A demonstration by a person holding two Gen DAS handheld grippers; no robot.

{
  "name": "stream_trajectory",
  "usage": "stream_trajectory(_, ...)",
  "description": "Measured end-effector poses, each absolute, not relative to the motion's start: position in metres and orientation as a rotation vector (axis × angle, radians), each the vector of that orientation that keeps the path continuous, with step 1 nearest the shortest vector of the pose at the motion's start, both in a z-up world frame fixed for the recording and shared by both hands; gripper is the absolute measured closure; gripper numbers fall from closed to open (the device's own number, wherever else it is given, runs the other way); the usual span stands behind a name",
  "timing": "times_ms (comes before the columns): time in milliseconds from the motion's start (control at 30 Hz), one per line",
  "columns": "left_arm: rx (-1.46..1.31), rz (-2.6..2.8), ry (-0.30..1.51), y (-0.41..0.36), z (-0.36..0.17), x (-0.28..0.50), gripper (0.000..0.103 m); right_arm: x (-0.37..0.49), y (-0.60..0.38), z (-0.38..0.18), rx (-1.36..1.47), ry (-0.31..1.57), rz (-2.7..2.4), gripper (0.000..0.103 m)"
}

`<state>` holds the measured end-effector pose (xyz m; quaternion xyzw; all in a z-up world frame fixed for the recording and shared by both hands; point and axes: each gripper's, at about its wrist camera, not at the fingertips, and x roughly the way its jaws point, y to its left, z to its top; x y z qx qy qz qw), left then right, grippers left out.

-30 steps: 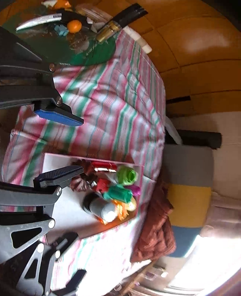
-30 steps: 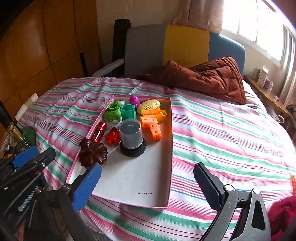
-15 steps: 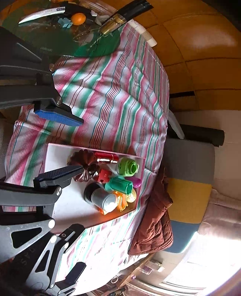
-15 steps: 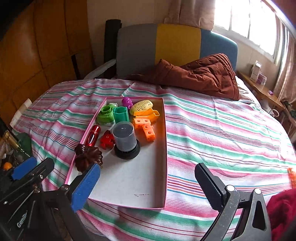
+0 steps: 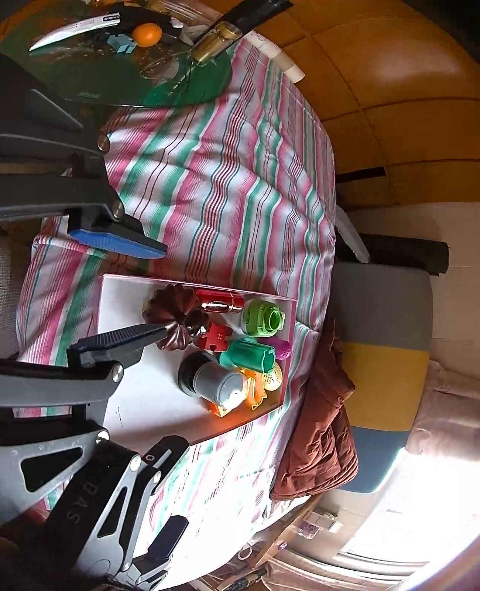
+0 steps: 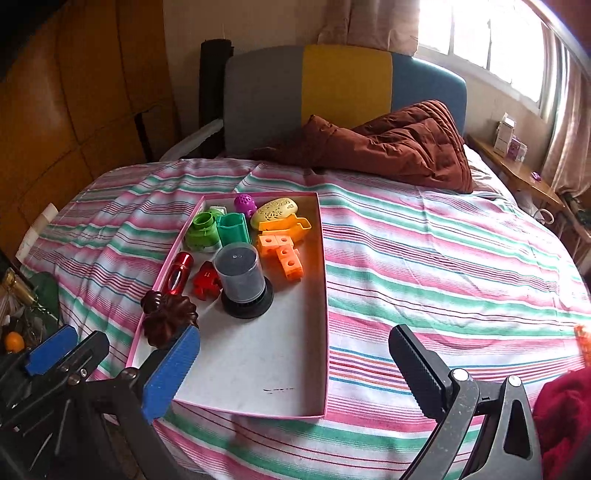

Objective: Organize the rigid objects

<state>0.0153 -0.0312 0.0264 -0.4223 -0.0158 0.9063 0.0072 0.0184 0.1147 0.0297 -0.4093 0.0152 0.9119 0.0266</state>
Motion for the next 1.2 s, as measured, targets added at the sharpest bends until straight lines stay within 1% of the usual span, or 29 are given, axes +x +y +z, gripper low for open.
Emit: stream_trajectory(1200,-1.282,2.845,-0.009,-0.0249,0.0268,0.0192,0.066,0.016,0.1198,0.0278,-1.277,0.054,2.817,0.0)
